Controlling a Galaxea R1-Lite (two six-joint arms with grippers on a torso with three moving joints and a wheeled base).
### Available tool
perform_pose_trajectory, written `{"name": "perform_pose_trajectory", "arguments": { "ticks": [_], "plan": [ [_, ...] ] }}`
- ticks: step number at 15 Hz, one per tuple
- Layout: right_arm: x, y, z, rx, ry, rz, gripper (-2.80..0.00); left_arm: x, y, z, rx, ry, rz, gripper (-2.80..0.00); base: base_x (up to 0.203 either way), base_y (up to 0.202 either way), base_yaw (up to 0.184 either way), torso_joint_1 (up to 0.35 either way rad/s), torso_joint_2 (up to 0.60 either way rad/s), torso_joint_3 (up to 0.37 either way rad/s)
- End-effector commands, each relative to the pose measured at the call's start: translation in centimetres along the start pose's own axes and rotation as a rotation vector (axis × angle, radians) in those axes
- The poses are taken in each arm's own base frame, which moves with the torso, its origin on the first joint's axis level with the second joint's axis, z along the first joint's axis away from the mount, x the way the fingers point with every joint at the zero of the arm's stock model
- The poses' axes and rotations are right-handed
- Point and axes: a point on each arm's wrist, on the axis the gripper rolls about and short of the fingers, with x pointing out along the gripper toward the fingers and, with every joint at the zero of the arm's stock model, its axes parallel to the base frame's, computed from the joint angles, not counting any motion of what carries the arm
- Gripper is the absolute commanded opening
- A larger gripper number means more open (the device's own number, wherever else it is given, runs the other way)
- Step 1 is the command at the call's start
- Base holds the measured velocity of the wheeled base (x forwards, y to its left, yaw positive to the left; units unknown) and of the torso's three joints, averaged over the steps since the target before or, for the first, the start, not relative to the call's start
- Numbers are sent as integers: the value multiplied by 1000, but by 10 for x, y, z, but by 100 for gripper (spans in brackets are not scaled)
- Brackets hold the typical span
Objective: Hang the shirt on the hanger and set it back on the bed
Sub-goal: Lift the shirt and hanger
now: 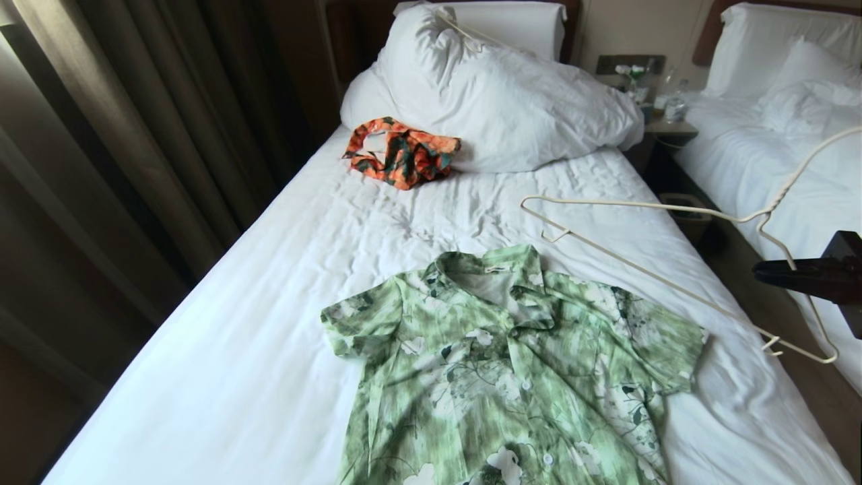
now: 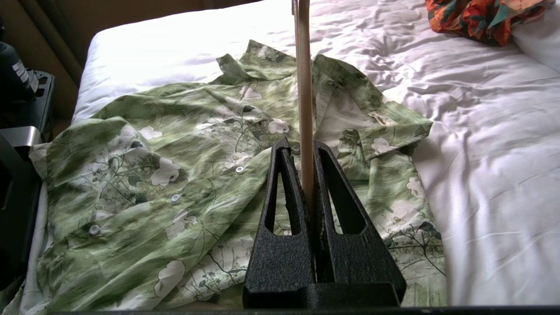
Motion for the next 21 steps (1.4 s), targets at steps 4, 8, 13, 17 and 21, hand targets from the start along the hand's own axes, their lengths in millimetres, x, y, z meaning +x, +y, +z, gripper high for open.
{"name": "perform_pose_trajectory", "arguments": {
  "ticks": [4,8,13,17,21],
  "plan": [
    [1,-3,9,-9,-8,4,-280,23,3,71,-88,86,-149,-280,0,0,0,0,0,0],
    [1,-5,11,-7,-7,4,-280,95,-5,94,-157,329,-340,-280,0,0,0,0,0,0],
    [-1,-22,12,-25,-6,-5,-280,206,-44,93,-214,505,-514,-280,0,0,0,0,0,0],
    [-3,-24,12,-15,-5,-13,-280,289,-93,73,-233,572,-599,-280,0,0,0,0,0,0],
    [-12,-32,6,-9,1,-41,-280,360,-139,47,-216,562,-595,-280,0,0,0,0,0,0]
  ]
}}
